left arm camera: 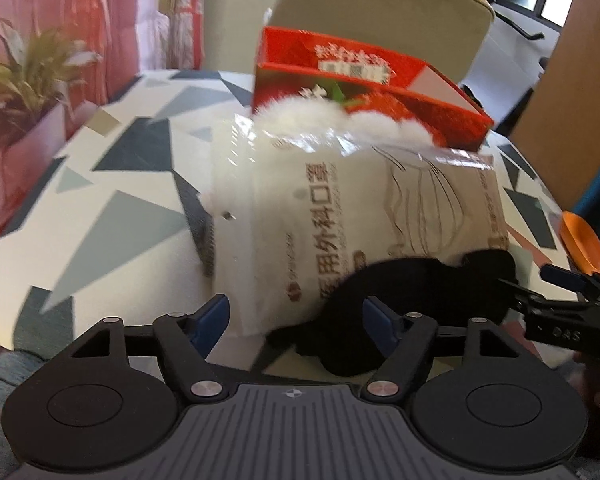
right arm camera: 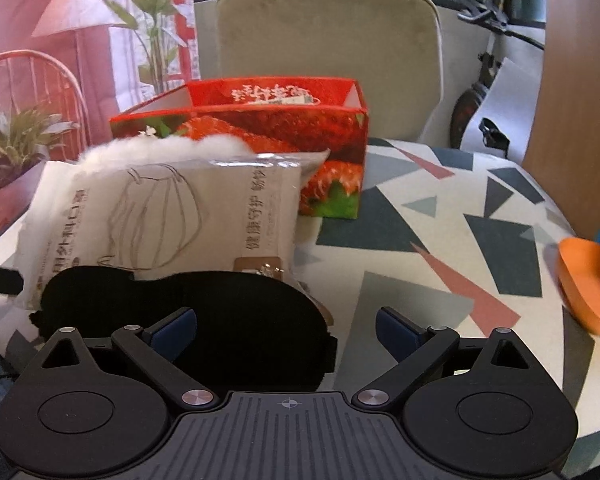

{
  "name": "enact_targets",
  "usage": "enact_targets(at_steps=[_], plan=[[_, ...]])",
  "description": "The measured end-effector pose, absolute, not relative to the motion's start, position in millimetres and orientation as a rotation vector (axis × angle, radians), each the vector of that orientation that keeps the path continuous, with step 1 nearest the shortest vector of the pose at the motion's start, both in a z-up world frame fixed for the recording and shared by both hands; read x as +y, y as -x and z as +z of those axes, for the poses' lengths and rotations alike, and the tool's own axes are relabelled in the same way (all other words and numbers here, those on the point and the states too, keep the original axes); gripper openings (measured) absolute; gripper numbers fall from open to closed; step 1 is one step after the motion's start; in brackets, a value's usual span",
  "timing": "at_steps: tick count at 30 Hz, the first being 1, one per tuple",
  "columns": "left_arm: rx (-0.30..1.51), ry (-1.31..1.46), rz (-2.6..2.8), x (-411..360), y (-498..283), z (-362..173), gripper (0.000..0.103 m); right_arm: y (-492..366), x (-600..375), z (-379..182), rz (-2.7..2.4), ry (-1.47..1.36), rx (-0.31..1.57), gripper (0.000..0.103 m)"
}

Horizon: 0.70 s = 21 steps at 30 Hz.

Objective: Organize soft objects
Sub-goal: 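Close the left gripper on the black eye mask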

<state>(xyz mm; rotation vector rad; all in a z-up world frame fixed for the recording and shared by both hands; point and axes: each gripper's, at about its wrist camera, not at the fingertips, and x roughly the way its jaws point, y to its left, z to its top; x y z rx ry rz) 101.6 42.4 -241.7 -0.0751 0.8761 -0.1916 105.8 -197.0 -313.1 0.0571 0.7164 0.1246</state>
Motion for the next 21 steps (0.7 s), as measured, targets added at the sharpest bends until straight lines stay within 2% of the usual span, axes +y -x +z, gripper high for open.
enact_targets(at_steps=[9,11,21], plan=[[0.953,0.048,-0.284,24.7,-110.4,-260.8,0.075,-107.3,-189.2,-318.6,0.153,-0.02,0.746,0.092],[0.98,0.041,-0.314,19.6,-114.3,-267.3,0.067,-108.5,-188.6,-319.6,0.157,-0.019,0.756,0.091],[1.087,0.137,-0.338,19.4,-145.8,-294.2,0.053,-111.8,-192.3,-327.0,0.171,-0.051,0.793,0.087]])
